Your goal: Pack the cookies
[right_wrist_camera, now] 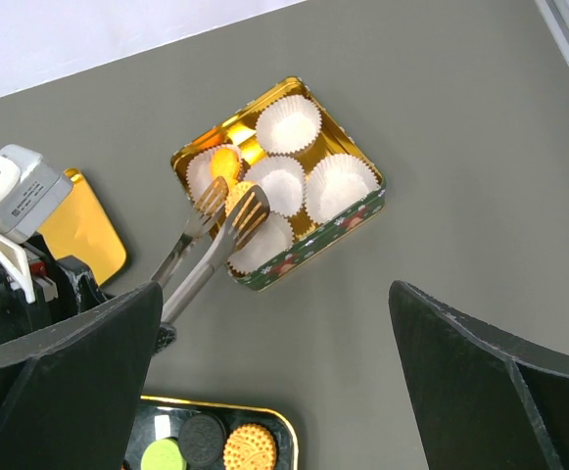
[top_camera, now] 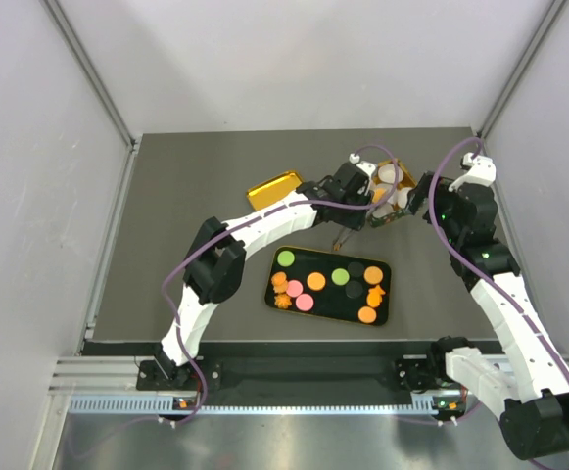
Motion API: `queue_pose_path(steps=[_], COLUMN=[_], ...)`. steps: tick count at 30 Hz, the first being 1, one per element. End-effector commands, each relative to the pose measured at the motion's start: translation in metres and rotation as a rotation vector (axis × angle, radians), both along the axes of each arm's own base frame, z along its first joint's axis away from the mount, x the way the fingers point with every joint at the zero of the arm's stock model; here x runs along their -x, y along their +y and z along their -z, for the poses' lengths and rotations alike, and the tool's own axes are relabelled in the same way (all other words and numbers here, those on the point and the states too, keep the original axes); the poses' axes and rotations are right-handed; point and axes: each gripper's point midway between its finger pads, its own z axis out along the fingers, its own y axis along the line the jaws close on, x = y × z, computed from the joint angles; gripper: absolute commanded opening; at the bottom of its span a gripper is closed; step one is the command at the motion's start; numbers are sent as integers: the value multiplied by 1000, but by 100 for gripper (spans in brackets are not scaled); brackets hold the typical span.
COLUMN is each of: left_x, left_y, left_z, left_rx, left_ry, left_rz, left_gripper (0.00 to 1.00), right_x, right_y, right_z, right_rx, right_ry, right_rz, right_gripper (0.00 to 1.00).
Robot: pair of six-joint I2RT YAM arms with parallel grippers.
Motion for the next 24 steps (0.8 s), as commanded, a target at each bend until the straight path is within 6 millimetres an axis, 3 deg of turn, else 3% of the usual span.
queue_pose_path(steps=[1,12,24], left_x=[-1,4,9], left_y=[-8,-5,-2], left_z=[-46,-67,-74], left_rx=[94,113,97], left_ry=[-70,-95,-99], left_rz=[4,-4,-20], left_gripper=[41,44,46], right_x=[-2,-2,-2], right_y=[-6,-6,-6], right_z=[-18,-16,-18], right_rx=[1,1,0], right_ry=[-56,-53,-56], right_rz=[23,21,20], right_gripper=[100,100,100])
